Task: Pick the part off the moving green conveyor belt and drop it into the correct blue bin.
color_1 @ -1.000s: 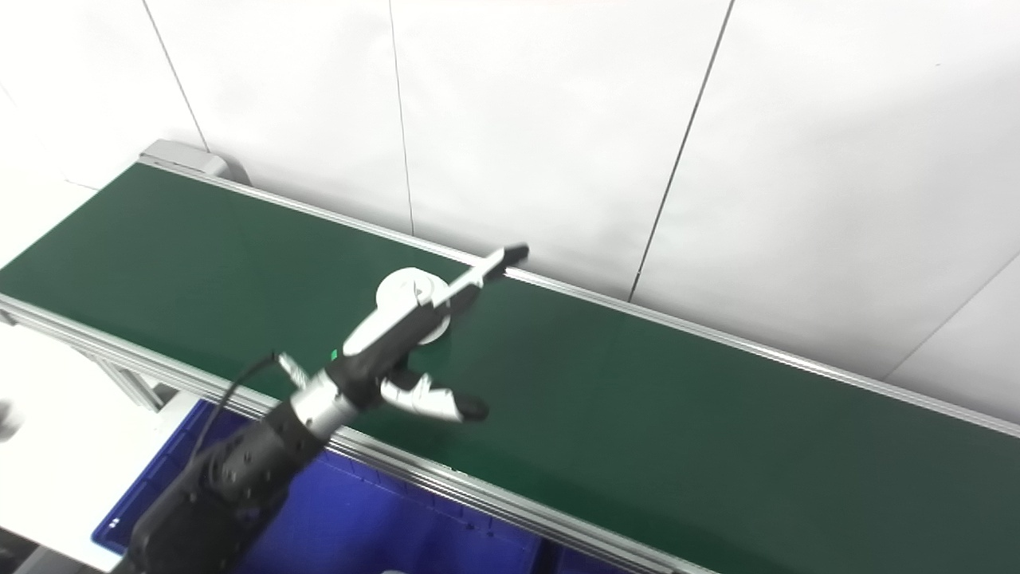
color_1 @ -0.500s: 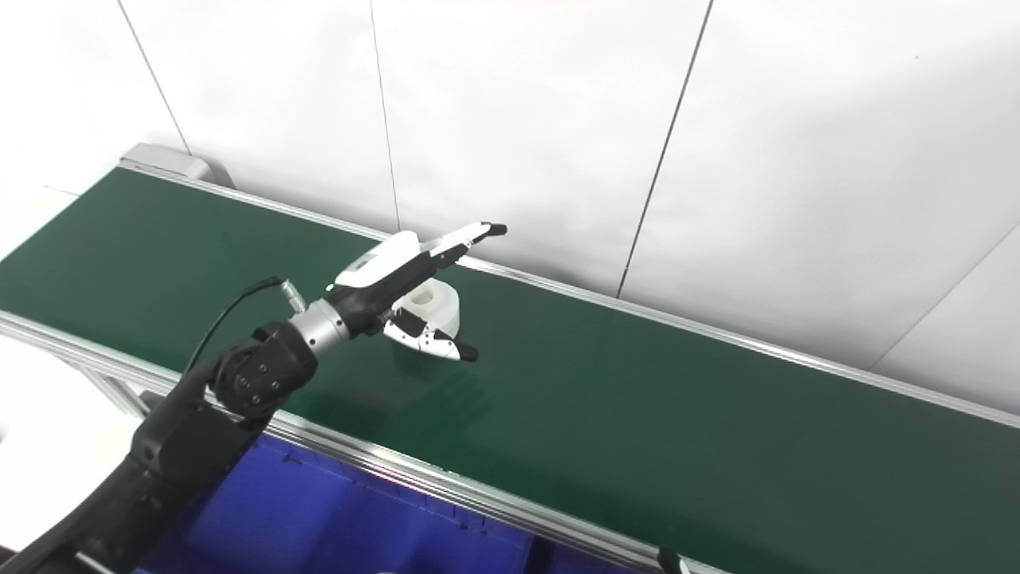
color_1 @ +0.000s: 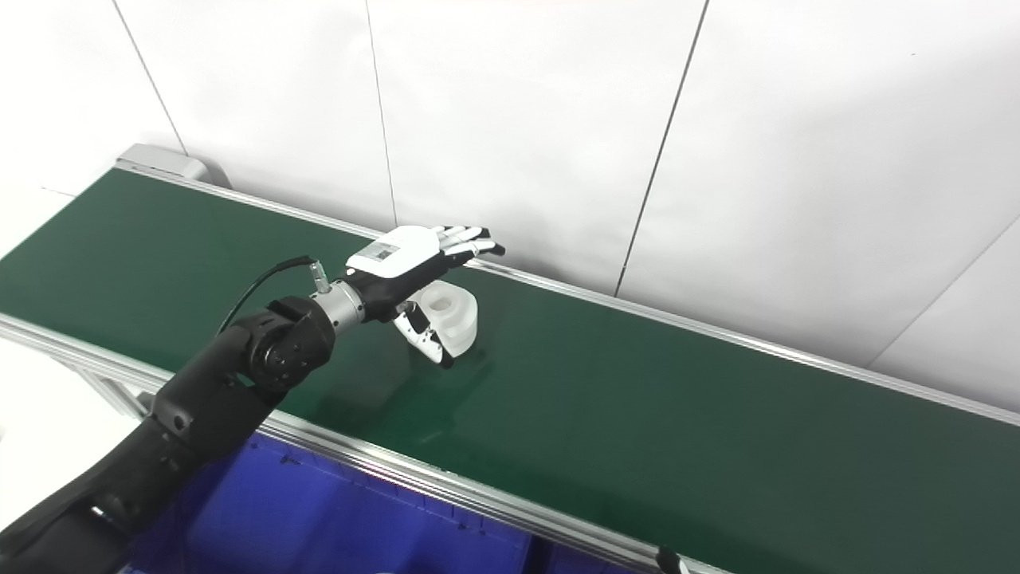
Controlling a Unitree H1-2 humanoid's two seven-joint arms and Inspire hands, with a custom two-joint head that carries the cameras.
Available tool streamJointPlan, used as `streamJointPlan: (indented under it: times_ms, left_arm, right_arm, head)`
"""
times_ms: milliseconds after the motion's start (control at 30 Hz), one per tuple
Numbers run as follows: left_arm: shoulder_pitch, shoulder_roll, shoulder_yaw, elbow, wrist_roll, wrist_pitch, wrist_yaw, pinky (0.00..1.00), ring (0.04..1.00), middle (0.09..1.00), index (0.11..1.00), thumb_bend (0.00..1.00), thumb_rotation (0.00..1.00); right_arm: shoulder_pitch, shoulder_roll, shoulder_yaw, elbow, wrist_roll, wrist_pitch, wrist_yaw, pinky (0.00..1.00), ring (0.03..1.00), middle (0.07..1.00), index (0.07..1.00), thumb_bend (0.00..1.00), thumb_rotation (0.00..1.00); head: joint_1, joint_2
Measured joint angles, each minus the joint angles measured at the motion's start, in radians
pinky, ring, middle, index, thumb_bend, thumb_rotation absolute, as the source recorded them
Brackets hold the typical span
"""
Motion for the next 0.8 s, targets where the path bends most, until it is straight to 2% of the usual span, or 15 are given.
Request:
streamJointPlan:
  times_ms: [167,433,500,567,667,700,733,767,800]
  left_arm:
    - [-0.01,0.0,-0.034,0.075,0.039,-0.007,0.02,1.0,0.981,0.988,0.852,0.89,0.02]
    - [-0.022,-0.015,-0.064,0.184,0.071,-0.028,0.116,0.92,0.923,0.93,0.806,0.83,0.0]
    - [-0.03,-0.033,-0.063,0.222,0.053,-0.048,0.144,0.83,0.868,0.898,0.788,0.78,0.0]
    - [-0.035,-0.061,-0.053,0.26,0.009,-0.067,0.161,0.69,0.798,0.854,0.767,0.71,0.0]
    - [-0.038,-0.106,-0.045,0.319,-0.055,-0.133,0.205,0.61,0.723,0.773,0.714,0.65,0.0]
    - [-0.038,-0.116,-0.044,0.331,-0.065,-0.147,0.216,0.55,0.587,0.651,0.68,0.58,0.0]
    - [-0.041,-0.125,-0.04,0.35,-0.078,-0.169,0.231,0.51,0.496,0.567,0.64,0.53,0.0]
    - [-0.043,-0.136,-0.035,0.369,-0.092,-0.186,0.245,0.47,0.44,0.51,0.582,0.51,0.0]
    - [-0.045,-0.144,-0.031,0.385,-0.102,-0.203,0.25,0.46,0.434,0.504,0.577,0.5,0.0]
  right_arm:
    - [0.002,0.0,0.0,0.0,0.008,0.0,0.0,0.82,0.9,0.935,0.955,0.88,0.5]
    - [0.011,0.0,0.0,-0.002,0.015,0.0,0.0,0.8,0.893,0.933,0.956,0.87,0.5]
    - [0.016,0.0,0.0,-0.002,0.017,0.0,0.0,0.8,0.893,0.932,0.956,0.87,0.5]
    - [0.018,0.0,0.0,-0.002,0.02,0.0,0.0,0.8,0.891,0.932,0.957,0.87,0.5]
    - [0.023,0.0,0.0,-0.009,0.022,0.0,0.0,0.81,0.891,0.933,0.962,0.87,0.5]
    - [0.024,0.0,0.0,-0.012,0.022,0.0,0.0,0.81,0.892,0.936,0.964,0.86,0.5]
    - [0.024,0.0,0.0,-0.014,0.023,0.0,0.0,0.81,0.893,0.937,0.966,0.86,0.49]
    - [0.024,0.0,0.0,-0.014,0.024,0.0,0.0,0.81,0.893,0.937,0.967,0.86,0.49]
    - [0.025,0.0,0.0,-0.014,0.026,0.0,0.0,0.81,0.893,0.937,0.967,0.86,0.49]
  head:
    - [0.003,0.003]
    - [0.009,0.009]
    - [0.009,0.014]
    - [0.009,0.015]
    - [0.009,0.018]
    - [0.008,0.02]
    - [0.008,0.02]
    - [0.009,0.023]
    - [0.009,0.023]
